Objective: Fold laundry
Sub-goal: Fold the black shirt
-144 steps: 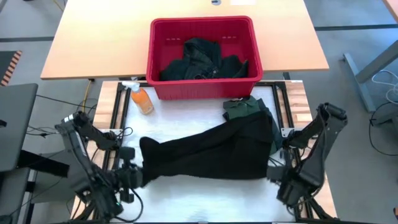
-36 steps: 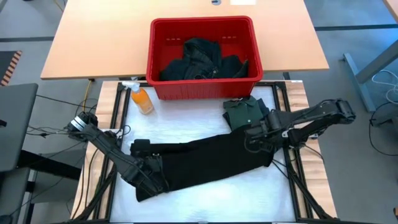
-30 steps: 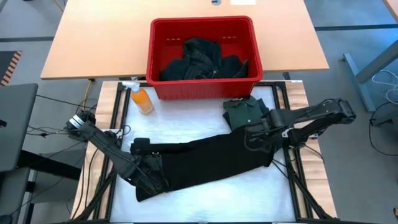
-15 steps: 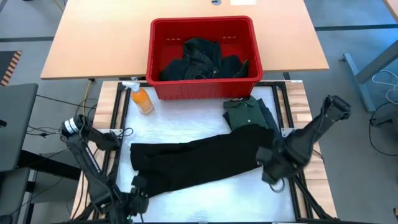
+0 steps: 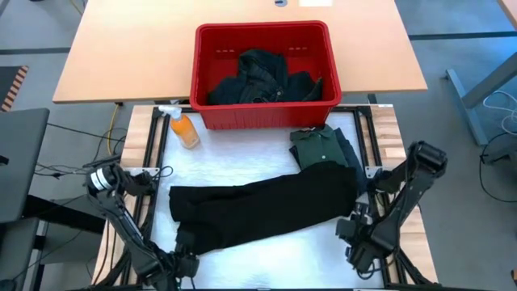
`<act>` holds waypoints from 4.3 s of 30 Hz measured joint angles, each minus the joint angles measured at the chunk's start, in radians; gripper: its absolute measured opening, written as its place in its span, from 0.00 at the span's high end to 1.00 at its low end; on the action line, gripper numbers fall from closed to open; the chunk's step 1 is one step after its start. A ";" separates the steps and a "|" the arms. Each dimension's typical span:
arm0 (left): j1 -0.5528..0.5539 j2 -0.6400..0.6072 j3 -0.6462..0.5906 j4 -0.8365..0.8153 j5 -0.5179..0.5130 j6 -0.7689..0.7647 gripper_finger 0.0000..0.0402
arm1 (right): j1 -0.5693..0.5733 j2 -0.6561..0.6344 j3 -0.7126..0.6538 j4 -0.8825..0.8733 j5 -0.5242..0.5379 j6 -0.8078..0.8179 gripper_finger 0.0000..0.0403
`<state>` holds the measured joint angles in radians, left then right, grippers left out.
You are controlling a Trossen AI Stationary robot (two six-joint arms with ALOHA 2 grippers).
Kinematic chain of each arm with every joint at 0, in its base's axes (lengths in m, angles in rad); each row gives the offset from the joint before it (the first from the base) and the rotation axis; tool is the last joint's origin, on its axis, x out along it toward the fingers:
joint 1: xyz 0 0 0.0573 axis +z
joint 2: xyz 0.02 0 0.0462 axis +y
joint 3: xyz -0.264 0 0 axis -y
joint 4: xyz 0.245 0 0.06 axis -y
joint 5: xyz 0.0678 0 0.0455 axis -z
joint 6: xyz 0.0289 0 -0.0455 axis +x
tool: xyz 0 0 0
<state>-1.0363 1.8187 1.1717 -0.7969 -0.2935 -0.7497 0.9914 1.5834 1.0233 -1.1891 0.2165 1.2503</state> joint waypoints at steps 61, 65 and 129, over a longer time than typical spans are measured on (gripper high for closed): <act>0.090 -0.001 -0.034 0.046 -0.165 -0.075 0.51 | -0.032 0.064 0.093 -0.319 -0.320 -0.385 0.93; 0.122 -0.001 -0.066 0.062 -0.125 -0.094 0.45 | -0.032 0.064 0.093 -0.319 -0.320 -0.385 0.93; -0.032 0.000 0.164 -0.473 0.463 -0.277 1.00 | 0.079 0.063 0.235 -0.179 -0.443 -0.533 0.41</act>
<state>-1.0687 1.8183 1.3354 -1.2704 0.1695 -1.0272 1.0699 1.6466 1.2579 -1.3677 -0.2262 0.7174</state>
